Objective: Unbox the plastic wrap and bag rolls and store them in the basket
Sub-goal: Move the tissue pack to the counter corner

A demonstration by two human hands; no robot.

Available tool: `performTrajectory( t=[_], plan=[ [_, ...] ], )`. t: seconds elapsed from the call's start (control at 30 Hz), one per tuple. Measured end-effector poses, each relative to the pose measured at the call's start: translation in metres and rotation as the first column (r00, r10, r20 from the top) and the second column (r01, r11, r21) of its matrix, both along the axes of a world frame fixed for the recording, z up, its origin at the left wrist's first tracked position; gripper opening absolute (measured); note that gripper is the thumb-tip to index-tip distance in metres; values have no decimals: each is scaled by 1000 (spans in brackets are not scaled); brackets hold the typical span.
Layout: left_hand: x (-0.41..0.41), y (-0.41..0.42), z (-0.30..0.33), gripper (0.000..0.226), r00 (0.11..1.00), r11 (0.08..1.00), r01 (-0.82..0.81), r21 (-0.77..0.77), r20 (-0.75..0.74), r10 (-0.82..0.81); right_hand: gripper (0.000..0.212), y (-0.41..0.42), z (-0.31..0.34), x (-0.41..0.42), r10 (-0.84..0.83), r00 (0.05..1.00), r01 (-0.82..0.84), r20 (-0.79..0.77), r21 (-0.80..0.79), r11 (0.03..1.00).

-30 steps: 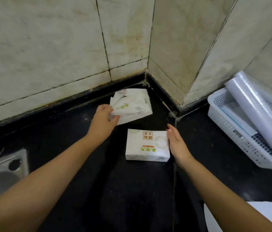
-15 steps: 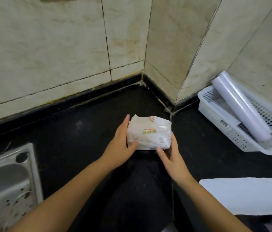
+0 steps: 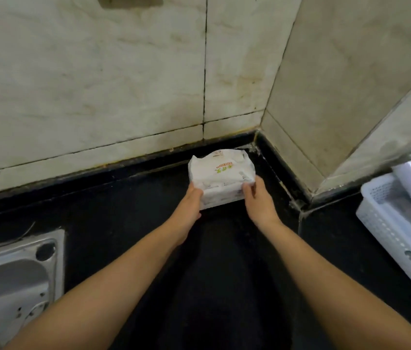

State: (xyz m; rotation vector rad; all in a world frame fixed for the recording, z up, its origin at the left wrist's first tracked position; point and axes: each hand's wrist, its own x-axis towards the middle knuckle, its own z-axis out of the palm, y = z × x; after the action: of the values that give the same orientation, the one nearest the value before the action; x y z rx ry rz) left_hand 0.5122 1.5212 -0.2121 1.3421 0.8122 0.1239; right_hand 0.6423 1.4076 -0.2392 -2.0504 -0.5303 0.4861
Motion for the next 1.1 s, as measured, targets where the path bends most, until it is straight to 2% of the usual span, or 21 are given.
performTrajectory(
  t=[0.13, 0.27, 0.47, 0.57, 0.63, 0.73, 0.83, 1.0, 1.1],
  plan=[
    [31, 39, 0, 47, 993, 992, -121, -22, 6, 121, 40, 50, -6, 34, 57, 998, -58, 16, 65, 996],
    [45, 63, -4, 37, 966, 957, -253, -143, 23, 259, 39, 75, -13, 48, 47, 999, -47, 2, 81, 996],
    [38, 52, 4, 41, 980, 973, -197, -122, -3, 198, 47, 56, -6, 38, 63, 997, -56, -50, 128, 990],
    [26, 31, 16, 49, 982, 979, -180, -94, -79, 172, 56, 31, 14, 25, 38, 996, -28, -86, 119, 992],
    [17, 11, 28, 51, 982, 986, -157, -51, -114, 150, 56, 7, 31, 18, 20, 998, -14, -56, 100, 995],
    [5, -20, 52, 46, 995, 999, -13, 50, -98, 18, 48, -44, 59, 6, -14, 999, 12, 40, 61, 998],
    [-3, -56, 75, 35, 979, 963, 203, 177, -58, -195, 36, -105, 81, -10, -37, 995, 36, 95, 13, 999],
    [7, -135, 88, 31, 879, 845, 471, 252, -57, -473, 32, -204, 96, -37, -150, 978, 160, 145, -61, 985],
    [25, -181, 78, 29, 822, 789, 562, 248, -55, -568, 34, -257, 96, -38, -233, 960, 248, 154, -89, 965]
  ],
)
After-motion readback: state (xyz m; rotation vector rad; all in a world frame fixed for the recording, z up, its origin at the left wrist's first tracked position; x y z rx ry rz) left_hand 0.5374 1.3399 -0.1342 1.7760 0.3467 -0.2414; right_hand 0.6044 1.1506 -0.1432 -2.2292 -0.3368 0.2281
